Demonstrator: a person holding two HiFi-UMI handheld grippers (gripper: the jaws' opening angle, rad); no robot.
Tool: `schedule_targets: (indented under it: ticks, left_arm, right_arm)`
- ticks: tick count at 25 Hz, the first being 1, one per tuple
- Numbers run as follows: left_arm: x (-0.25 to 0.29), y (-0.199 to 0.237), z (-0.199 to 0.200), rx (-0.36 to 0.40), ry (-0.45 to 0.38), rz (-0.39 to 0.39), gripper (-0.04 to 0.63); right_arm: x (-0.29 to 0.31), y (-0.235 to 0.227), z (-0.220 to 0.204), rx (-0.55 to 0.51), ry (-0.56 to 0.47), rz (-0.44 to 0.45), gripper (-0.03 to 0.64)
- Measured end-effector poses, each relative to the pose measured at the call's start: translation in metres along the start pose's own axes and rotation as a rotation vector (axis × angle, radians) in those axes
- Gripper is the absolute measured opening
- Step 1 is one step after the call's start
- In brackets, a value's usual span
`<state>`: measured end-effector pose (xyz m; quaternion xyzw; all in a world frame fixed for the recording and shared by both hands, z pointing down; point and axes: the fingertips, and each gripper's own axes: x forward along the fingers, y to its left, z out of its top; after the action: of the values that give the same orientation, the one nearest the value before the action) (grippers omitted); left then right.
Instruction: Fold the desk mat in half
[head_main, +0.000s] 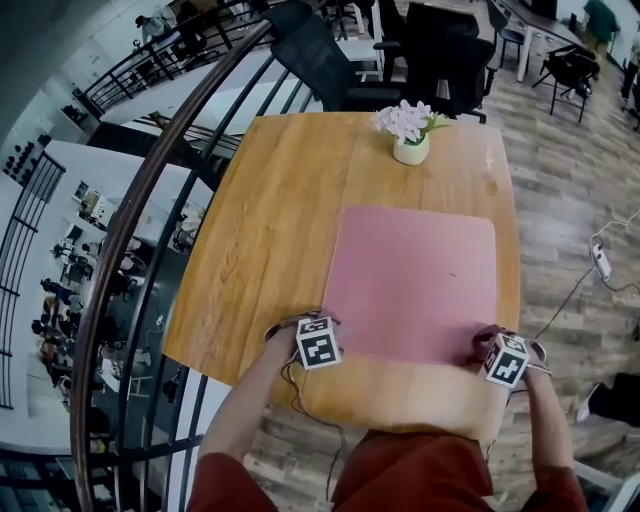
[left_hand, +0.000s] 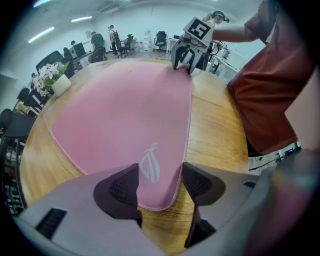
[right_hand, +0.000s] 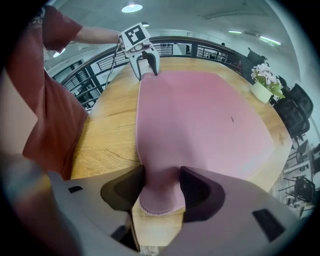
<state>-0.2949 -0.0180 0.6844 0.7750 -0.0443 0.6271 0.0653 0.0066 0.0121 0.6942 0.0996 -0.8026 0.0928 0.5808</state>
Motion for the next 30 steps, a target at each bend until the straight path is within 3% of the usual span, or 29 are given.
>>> schedule_targets:
  ticks: [5,7,8,14,17,21,30]
  left_arm:
    - [-0.003,-0.002,-0.001,0.01,0.011,0.015,0.265]
    - [-0.004,0.0,0.0,0.014,0.014,0.032,0.228]
    - [-0.004,0.001,0.0,0.017,0.017,0.039,0.173]
    - [-0.002,0.005,0.001,0.037,0.032,0.073,0.138]
    - [-0.002,0.009,0.003,0.057,0.044,0.111,0.074]
    - [-0.003,0.009,0.005,0.067,0.046,0.123,0.066]
    - [-0.007,0.013,0.008,0.003,0.063,0.147,0.06]
  right_arm:
    - [-0.003,-0.001,0.003,-0.005,0.003,-0.014,0.206]
    - [-0.003,-0.003,0.007,-0.005,-0.003,-0.023,0.184]
    - [-0.003,-0.003,0.007,-0.005,-0.002,-0.026,0.177]
    - [-0.001,-0.011,0.009,-0.034,0.002,-0.082,0.127]
    - [-0.003,-0.014,0.008,-0.06,0.005,-0.124,0.078]
    - [-0.003,-0.013,0.005,-0.064,0.003,-0.138,0.061]
    - [-0.012,-0.017,0.009,-0.08,-0.012,-0.108,0.052]
